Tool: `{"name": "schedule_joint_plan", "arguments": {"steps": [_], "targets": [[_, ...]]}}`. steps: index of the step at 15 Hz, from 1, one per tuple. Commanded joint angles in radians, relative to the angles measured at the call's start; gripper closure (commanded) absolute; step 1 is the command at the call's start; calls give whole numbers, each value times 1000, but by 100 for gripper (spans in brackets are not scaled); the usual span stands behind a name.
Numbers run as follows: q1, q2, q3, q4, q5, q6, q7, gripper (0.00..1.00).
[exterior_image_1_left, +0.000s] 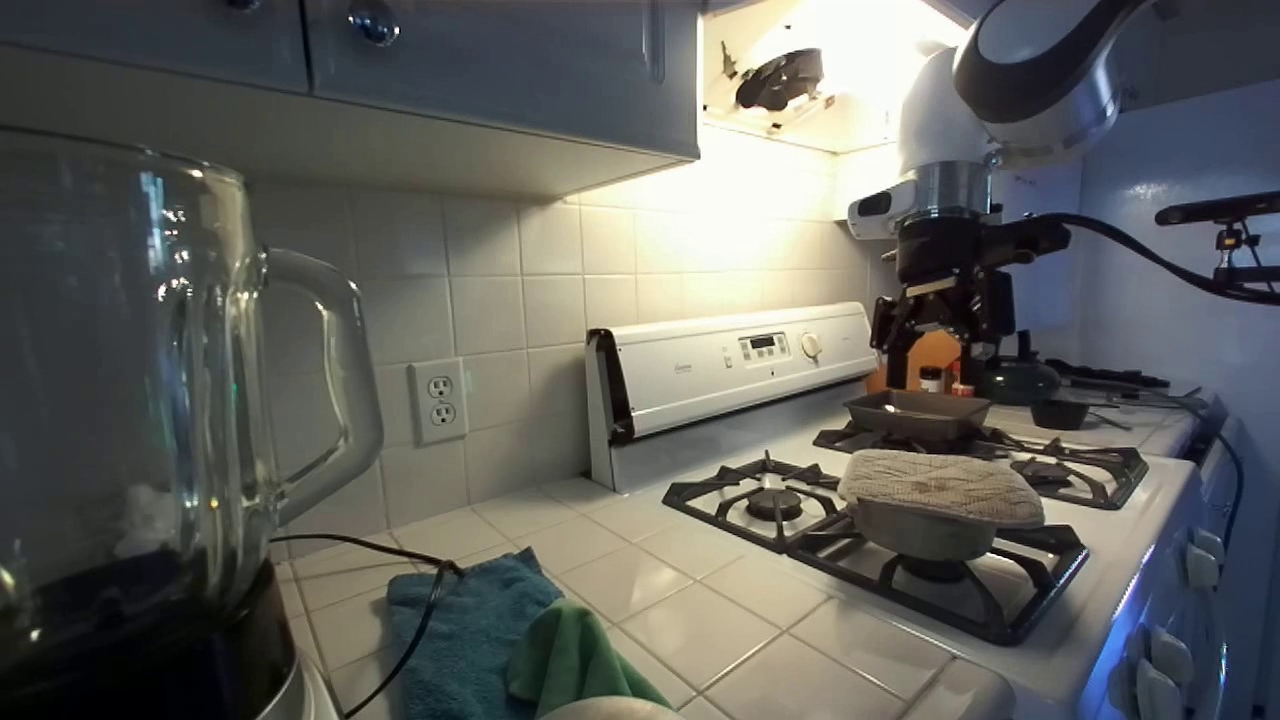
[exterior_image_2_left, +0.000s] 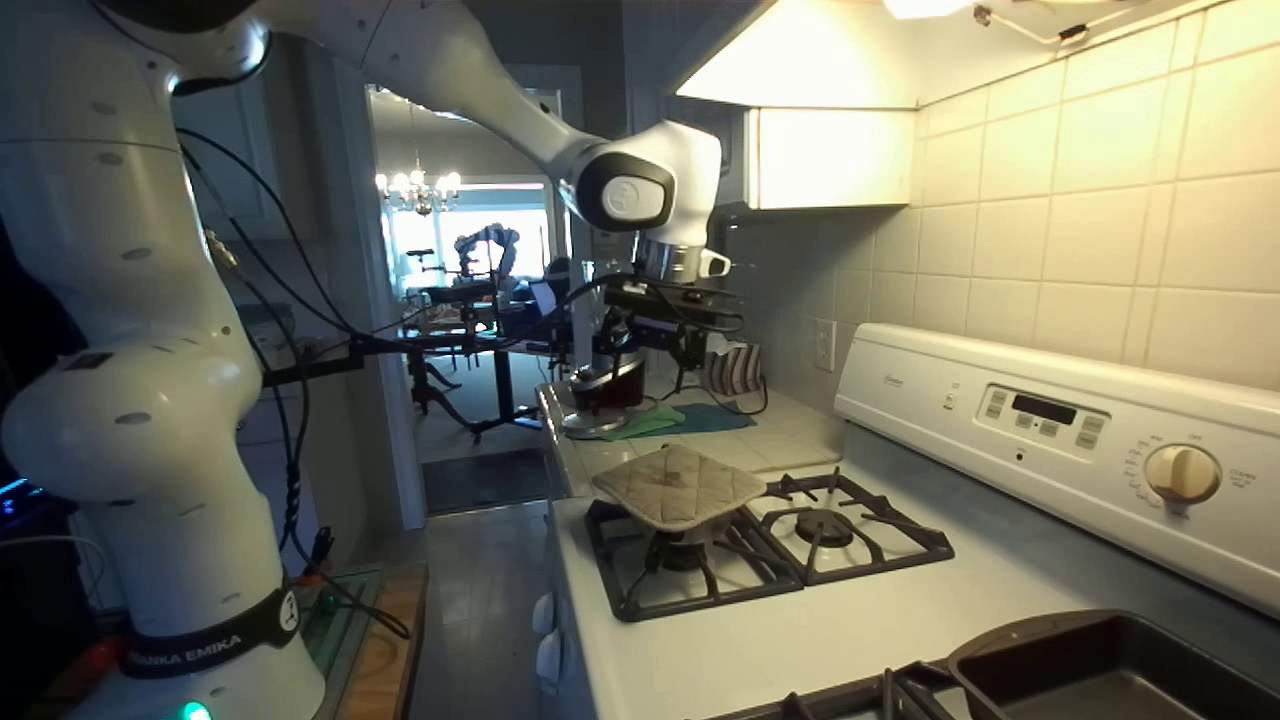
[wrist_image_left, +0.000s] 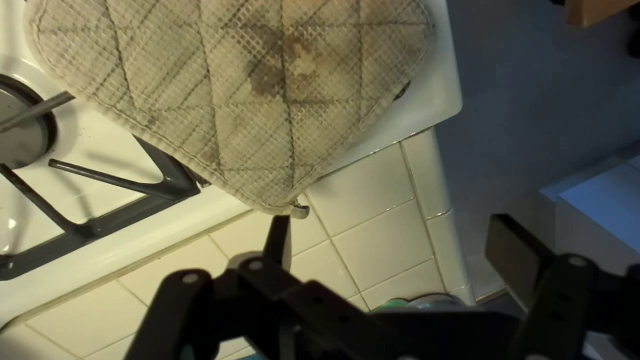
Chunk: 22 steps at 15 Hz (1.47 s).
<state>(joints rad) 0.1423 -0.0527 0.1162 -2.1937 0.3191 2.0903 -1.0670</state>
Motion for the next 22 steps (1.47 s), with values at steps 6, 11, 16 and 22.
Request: {"name": "schedule_joint_plan", "arguments": {"steps": [6,11,16,22], "targets": [[36,134,58,62,-236,80,260,0],[45,225,72,133,-340,59,325,0],[57,307,93,209,-432,1,309,0],[66,383,116,300,-508,-108,201,0]]}}
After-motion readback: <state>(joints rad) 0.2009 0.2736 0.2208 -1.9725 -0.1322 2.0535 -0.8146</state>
